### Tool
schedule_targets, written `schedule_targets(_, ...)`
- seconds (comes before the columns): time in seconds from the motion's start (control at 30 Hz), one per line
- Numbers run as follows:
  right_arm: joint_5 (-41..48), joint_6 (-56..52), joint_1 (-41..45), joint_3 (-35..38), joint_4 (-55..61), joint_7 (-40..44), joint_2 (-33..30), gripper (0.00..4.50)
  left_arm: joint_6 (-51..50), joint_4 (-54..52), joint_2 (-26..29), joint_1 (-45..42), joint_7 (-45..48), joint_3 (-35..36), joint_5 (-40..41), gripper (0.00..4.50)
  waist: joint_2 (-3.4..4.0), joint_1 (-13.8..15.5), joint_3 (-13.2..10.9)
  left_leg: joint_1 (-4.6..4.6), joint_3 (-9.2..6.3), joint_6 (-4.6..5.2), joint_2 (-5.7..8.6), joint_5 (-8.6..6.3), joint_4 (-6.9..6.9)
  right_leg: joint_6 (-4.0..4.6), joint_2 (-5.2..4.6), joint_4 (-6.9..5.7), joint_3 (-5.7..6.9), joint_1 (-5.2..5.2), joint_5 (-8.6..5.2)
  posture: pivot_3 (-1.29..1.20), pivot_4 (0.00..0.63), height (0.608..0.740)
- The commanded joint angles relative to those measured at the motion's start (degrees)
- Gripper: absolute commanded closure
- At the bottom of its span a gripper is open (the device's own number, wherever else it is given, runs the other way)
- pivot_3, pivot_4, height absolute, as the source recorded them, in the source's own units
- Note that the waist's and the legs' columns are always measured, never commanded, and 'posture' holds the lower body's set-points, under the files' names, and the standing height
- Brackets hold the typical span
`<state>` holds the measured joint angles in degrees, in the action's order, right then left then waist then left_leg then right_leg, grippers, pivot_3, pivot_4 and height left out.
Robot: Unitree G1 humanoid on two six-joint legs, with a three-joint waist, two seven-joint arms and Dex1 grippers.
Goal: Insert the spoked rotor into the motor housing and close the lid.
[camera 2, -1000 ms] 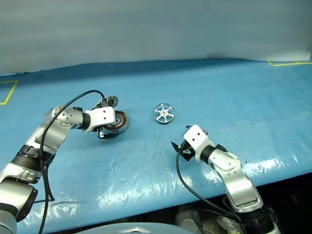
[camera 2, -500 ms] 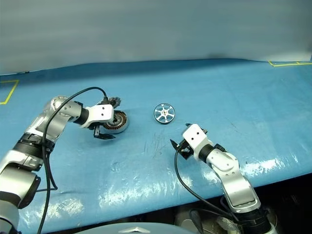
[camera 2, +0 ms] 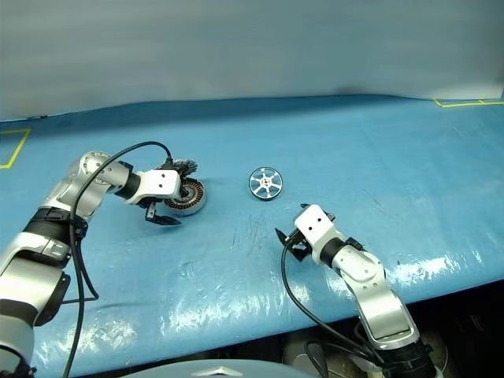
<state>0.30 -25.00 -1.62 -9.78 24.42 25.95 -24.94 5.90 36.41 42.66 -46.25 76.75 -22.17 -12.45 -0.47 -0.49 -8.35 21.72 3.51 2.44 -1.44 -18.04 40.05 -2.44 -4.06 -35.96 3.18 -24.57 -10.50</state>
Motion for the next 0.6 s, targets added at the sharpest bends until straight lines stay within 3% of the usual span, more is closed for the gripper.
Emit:
schedule_targets(0.03,-0.23,1.14,-0.17,1.11,1.83,-0.46,-0.14,0.03,1.71,0.79,0.22,-1.99,-1.03,-0.9,-2.81,0.0,0.0,0.0,0.0,0.0,0.0,0.0,0.0,0.0,0.01,-0.01,0.0,0.0,-0.01,0.0,0.01,0.0,0.15,0.74)
schedule_targets(0.33,-0.48,1.3,-0.11,0.84,1.59,-0.58,-0.05,0.03,4.43,1.31,0.04,-1.47,-3.69,-2.12,-6.79,0.0,0.0,-0.01,0.0,-0.01,0.01,0.14,0.0,-0.07,0.07,-0.04,0.0,-0.05,-0.03,0.01,0.03,0.0,0.15,0.74)
schedule_targets(0.43,-0.73,1.27,-0.2,0.66,1.74,-0.54,-0.2,0.0,5.59,1.34,-0.08,-0.86,-4.48,-2.52,-7.49,0.58,-0.01,-0.01,0.01,-0.02,0.01,0.15,-0.01,-0.08,0.09,-0.06,0.0,-0.06,-0.03,0.01,0.04,0.0,0.15,0.74)
schedule_targets(0.6,-0.81,1.3,-0.08,1.32,1.81,-0.34,-0.63,0.0,5.56,0.85,-0.43,0.47,-6.57,-2.17,-7.96,2.2,0.01,-0.07,0.01,-0.02,0.04,0.12,0.0,-0.06,0.09,-0.07,0.0,-0.06,-0.07,0.01,0.05,0.0,0.15,0.74)
